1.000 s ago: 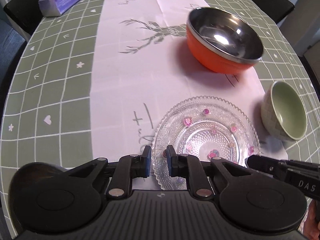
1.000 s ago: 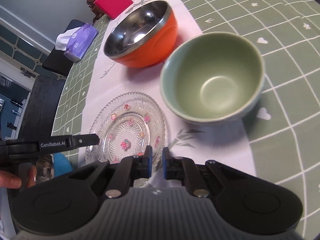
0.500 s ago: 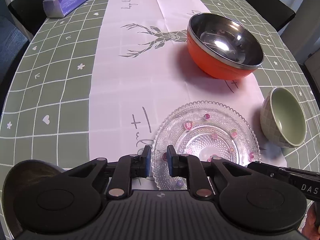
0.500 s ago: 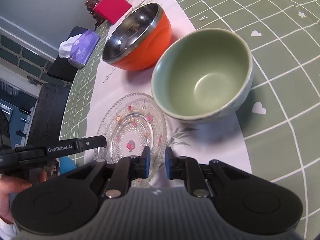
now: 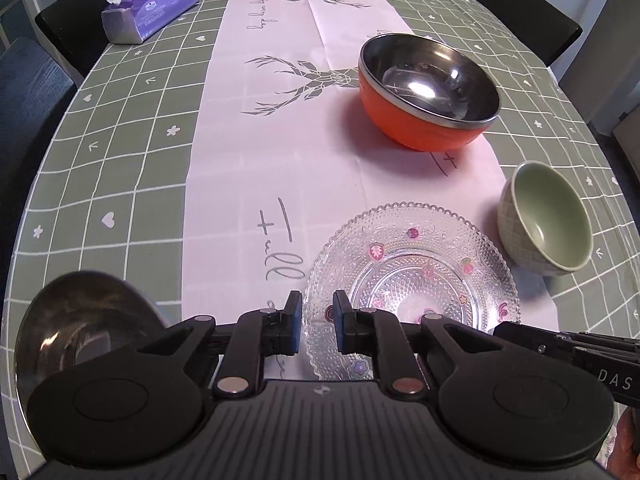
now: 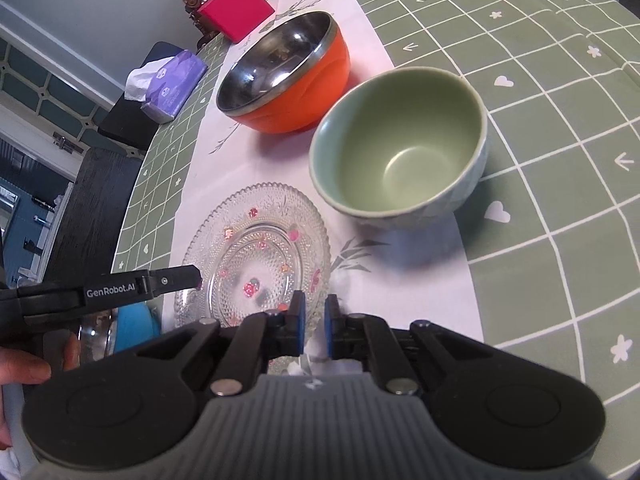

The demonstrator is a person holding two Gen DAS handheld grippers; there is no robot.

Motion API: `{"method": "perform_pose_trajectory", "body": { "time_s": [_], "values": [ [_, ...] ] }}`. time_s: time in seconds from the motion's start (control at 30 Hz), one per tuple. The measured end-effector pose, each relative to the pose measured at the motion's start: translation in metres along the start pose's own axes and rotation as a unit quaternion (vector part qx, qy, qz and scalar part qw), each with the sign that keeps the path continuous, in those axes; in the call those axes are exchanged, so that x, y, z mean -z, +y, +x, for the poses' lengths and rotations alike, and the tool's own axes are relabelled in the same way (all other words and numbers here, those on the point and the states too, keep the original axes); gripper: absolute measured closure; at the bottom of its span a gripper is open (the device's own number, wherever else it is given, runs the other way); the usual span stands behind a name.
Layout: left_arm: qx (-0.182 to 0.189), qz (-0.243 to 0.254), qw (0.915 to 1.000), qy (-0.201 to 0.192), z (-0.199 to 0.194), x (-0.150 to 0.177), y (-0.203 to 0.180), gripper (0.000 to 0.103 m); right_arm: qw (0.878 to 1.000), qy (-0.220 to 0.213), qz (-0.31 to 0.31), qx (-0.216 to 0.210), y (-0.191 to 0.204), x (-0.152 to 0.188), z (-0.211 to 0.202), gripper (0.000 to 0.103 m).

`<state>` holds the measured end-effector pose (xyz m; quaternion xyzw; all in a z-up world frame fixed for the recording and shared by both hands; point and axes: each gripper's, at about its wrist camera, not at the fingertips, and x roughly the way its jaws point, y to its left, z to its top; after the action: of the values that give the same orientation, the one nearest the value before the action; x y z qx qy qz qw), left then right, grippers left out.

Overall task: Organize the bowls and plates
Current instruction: 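Close both grippers on the rim of that glass plate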

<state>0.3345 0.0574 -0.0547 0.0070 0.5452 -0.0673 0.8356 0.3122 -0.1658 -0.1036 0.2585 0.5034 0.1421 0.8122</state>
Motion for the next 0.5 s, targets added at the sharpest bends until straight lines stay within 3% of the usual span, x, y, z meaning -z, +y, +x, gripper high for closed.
{"method": "perform_pose_trajectory", "body": {
  "time_s": [0.5],
  "values": [
    [0.036,-0.018,0.9987,-0.033,-0.062,0.058,-0.028,0.086,0.999,-0.011,-0.042,-0.005,-0.007,0.038,-0.069,0.096]
  ]
}}
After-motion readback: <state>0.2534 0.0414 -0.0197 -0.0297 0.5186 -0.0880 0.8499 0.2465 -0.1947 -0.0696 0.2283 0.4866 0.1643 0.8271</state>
